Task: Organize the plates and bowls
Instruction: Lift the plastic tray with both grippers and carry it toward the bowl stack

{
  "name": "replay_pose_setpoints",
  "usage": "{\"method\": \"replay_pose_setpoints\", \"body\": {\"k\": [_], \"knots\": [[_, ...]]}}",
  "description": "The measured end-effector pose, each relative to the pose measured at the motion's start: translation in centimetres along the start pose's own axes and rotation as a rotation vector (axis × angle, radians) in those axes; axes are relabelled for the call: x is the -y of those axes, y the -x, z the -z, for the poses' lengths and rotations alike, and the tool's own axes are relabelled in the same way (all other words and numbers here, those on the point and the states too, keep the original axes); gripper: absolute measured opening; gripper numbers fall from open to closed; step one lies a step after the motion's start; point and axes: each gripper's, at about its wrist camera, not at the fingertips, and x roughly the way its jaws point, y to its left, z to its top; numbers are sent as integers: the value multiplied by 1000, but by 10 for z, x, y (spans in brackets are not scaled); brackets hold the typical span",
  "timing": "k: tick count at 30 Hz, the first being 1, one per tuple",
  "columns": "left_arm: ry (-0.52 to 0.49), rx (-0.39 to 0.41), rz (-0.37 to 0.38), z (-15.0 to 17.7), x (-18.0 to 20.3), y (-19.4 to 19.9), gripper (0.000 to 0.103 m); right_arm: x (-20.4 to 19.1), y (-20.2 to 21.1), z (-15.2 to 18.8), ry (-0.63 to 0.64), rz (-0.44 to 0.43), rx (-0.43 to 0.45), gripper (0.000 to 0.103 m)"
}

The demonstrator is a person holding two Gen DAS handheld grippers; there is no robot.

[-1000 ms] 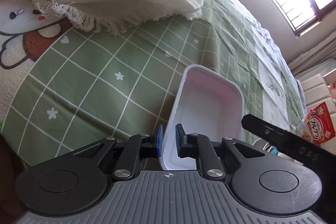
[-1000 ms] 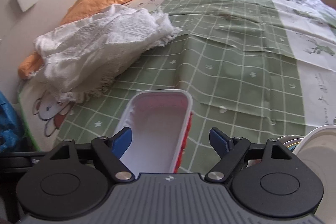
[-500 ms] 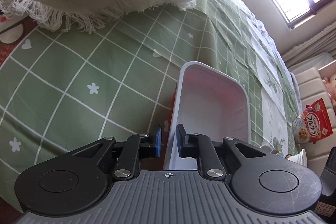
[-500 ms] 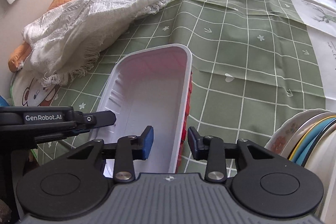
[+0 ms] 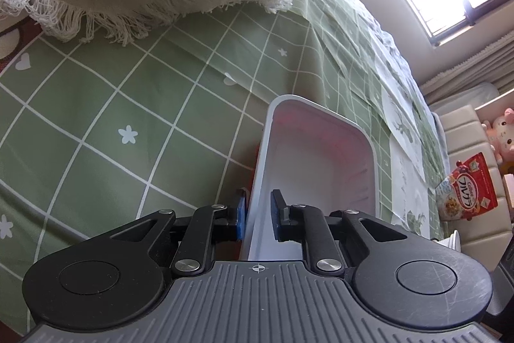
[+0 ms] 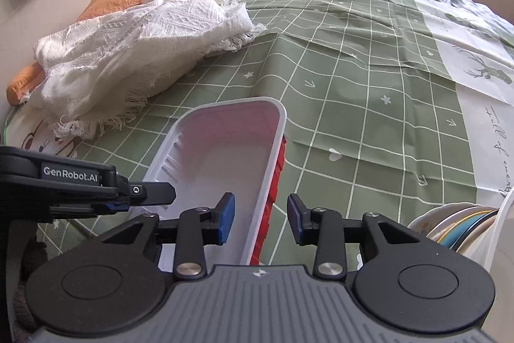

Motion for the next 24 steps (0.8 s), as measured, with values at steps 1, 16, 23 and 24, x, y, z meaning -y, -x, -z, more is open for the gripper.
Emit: {"method": "replay_pose_setpoints", "body": {"k": [1,16,23,24], "knots": [[-1,1,5,1,0,0,17,0,1,2,2,-9,8,35],[-125,106,-1,22,54,73,22,6,63,-3,-70,-100,111,28],[-232,231,29,44,114,130,22,21,142,2,-71,-119,280,28],[-245,236,41,47,123,133,22,29,154,4,-80,-116,302,28]]}}
